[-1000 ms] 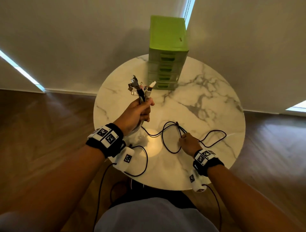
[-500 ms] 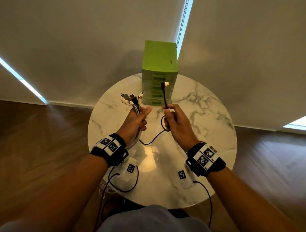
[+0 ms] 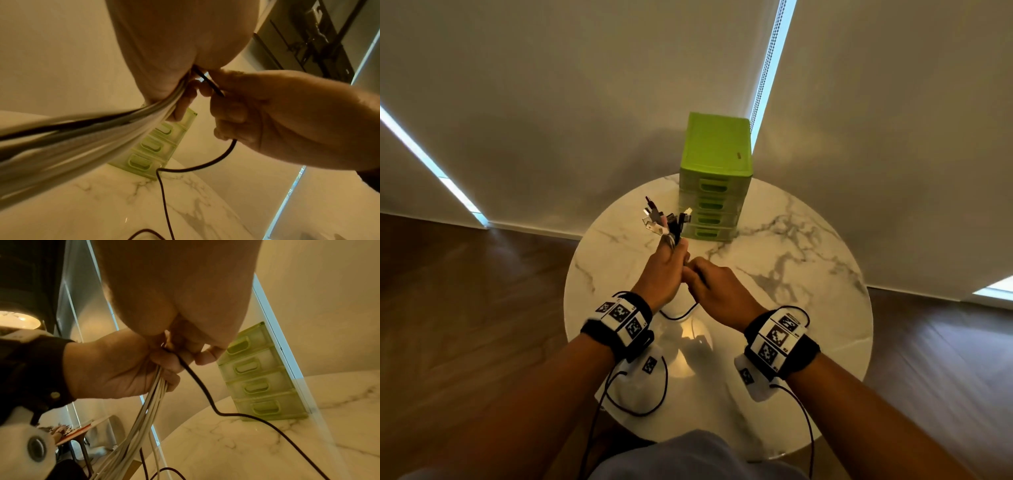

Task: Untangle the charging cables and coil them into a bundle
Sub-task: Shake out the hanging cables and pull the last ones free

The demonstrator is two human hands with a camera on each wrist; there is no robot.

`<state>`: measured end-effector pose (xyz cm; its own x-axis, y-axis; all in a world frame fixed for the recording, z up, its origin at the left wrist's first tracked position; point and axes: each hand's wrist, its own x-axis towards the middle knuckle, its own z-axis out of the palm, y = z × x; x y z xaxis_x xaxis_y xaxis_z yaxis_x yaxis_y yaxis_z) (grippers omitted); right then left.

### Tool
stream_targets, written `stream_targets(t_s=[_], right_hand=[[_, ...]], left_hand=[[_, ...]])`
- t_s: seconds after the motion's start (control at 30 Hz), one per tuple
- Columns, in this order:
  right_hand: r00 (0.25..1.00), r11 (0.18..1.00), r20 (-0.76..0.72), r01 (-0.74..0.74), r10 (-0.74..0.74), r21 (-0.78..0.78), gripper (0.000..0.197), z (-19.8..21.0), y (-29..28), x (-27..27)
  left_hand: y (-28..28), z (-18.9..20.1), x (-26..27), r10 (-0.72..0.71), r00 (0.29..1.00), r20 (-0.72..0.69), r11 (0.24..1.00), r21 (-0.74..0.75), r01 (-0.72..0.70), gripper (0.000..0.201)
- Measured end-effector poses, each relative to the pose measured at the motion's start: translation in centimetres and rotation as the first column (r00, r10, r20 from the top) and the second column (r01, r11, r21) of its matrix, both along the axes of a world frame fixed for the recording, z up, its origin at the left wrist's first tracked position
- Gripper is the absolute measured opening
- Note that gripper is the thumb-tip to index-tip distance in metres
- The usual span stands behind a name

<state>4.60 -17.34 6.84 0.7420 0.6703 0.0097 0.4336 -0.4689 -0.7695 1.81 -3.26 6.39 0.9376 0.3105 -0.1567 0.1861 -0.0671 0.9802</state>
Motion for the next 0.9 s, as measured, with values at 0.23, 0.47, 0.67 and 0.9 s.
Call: stream_targets(t_s=[0.23,0.47,0.67,0.9], right_hand=[[0.998,0.999,-0.054,-0.033,0.034,0.024,0.033,-1.8,-0.5,0.1],[0.994,0.992,-0.051,-0.105,0.102,-0.070,0.037,-3.2,0.1,0.7],[0.966,0.935,-0.209,-0.208,0.150,-0.289,0.041,-5.7,-1.3,0.1],[0.899,0.983,-0.402,0.143,-0.177,-0.113,0.047,-6.9,-6.0,2.3]], left_hand=[[1.3,0.5,1.0,0.077,0.994,0.082,0.969,-0.239,-0.055,0.018],[2.2,2.3,1.1,0.056,0.990,0.132,0.963,-0.271,-0.018,0.024],[5.4,5.2,2.5,0.073,0.974,0.213,0.924,-0.382,0.015,0.030],[10.4,7.7,2.4,0.092,0.965,0.245,0.986,-0.157,-0.054,0.032]])
